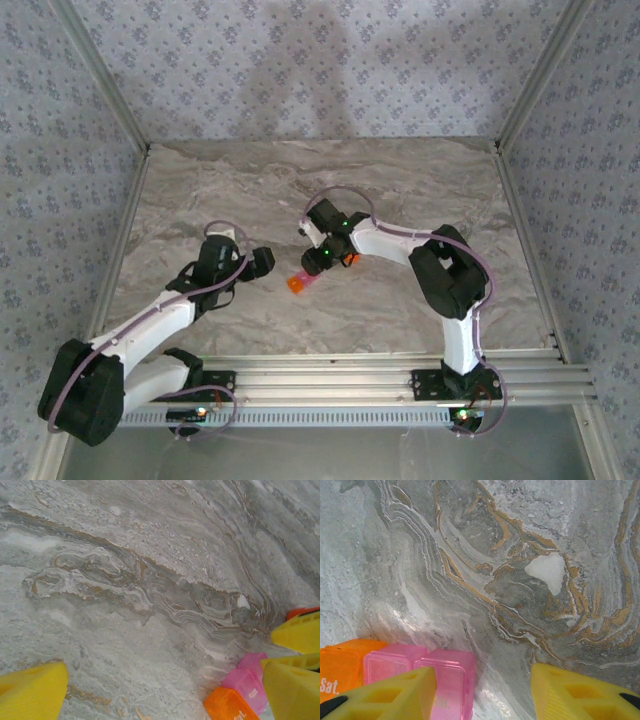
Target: Sort the pills into containers
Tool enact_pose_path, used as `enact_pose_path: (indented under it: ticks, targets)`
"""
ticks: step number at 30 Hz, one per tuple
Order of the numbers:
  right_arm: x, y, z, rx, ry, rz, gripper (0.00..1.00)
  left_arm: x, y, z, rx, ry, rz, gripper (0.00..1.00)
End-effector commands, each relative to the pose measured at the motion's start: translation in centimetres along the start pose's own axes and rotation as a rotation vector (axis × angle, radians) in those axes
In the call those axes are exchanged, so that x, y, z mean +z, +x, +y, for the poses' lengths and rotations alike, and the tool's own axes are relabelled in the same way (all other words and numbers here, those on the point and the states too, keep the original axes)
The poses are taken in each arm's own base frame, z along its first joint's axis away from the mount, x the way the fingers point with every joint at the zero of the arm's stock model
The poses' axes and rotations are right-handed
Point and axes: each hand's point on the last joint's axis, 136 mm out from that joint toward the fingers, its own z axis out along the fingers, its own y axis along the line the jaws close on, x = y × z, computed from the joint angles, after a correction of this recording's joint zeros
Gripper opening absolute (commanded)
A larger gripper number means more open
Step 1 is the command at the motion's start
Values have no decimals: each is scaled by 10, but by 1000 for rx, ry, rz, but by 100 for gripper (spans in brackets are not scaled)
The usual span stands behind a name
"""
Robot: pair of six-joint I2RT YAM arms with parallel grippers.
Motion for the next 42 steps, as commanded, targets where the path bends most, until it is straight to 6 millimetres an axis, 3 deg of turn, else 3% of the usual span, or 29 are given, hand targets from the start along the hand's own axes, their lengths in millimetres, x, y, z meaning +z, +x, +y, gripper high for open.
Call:
enact_pose_path:
  ticks: [1, 19, 31, 36, 42]
  targets:
    - [16, 19, -5, 8, 32, 66, 54, -1, -4, -5, 57, -19, -4, 99]
    - [19, 28, -1, 15, 34, 75, 54, 6, 29, -23, 364, -47, 77, 99]
    - [23, 31, 0, 18, 34, 83, 54, 16, 64, -36, 627, -79, 107, 99]
    - [24, 33, 1, 17, 31, 87, 54, 23, 71, -42, 701, -90, 100, 99]
    - [26, 34, 1, 18, 30, 88, 54, 33, 68, -35, 718, -156, 86, 99]
